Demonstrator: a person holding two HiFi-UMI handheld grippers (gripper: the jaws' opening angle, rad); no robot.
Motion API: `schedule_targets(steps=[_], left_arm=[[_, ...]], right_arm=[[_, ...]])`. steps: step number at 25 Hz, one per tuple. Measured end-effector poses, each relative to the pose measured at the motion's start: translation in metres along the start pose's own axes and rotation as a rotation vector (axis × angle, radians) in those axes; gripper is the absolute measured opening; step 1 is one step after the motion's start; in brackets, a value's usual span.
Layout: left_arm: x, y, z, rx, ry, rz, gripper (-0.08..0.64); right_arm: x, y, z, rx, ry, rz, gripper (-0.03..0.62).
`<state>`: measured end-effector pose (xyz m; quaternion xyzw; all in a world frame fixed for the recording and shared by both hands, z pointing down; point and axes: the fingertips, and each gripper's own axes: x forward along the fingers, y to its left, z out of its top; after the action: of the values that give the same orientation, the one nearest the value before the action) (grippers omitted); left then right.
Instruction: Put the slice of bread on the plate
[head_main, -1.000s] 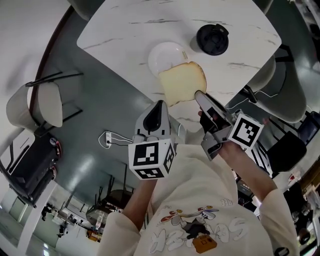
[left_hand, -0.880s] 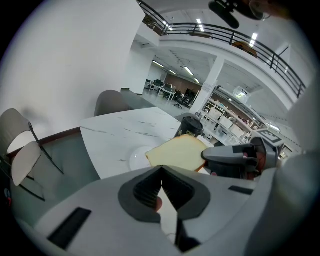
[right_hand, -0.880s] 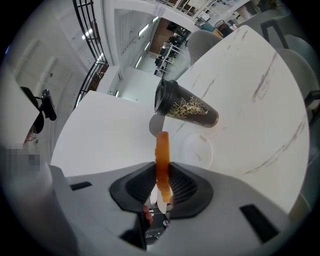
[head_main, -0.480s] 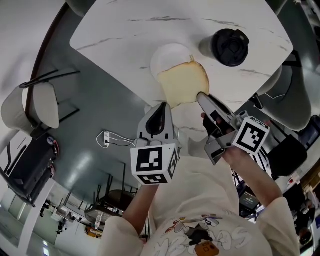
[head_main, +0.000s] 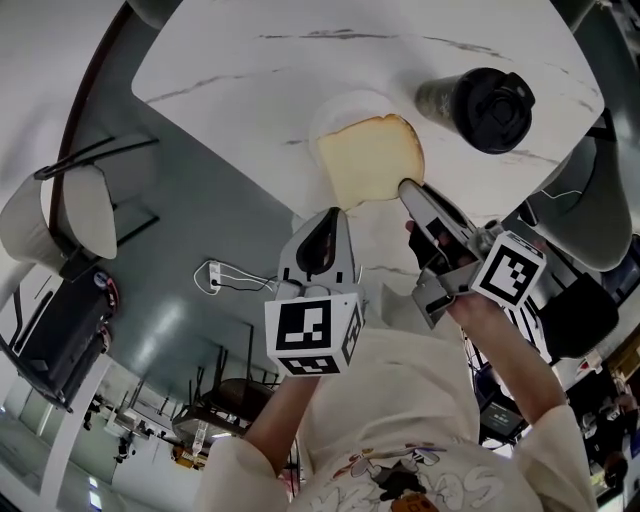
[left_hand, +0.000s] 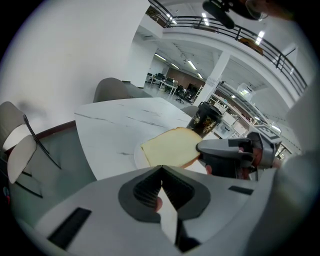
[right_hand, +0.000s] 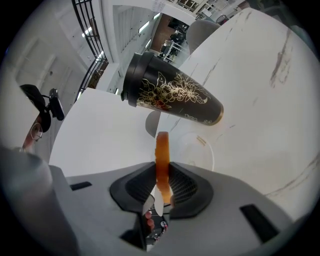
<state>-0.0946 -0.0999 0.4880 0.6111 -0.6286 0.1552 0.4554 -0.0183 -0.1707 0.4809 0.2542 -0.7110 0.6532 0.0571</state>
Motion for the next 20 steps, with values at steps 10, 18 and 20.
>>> schedule_targets(steps=[10,18,20], left_arm=[[0.009,0.016,-0.008,-0.013,0.030,-0.003,0.009],[0.016,0.024,-0.006,-0.016,0.043,-0.015,0.009],[0.017,0.024,-0.005,-0.015,0.046,-0.019,0.009]], right_arm=[[0.025,-0.007,0.004,0.014,-0.023,0.013,0.081],[0.035,-0.010,0.010,-0.019,-0.043,-0.002,0.081],[0.035,-0.011,0.011,-0.028,-0.042,-0.014,0.081]])
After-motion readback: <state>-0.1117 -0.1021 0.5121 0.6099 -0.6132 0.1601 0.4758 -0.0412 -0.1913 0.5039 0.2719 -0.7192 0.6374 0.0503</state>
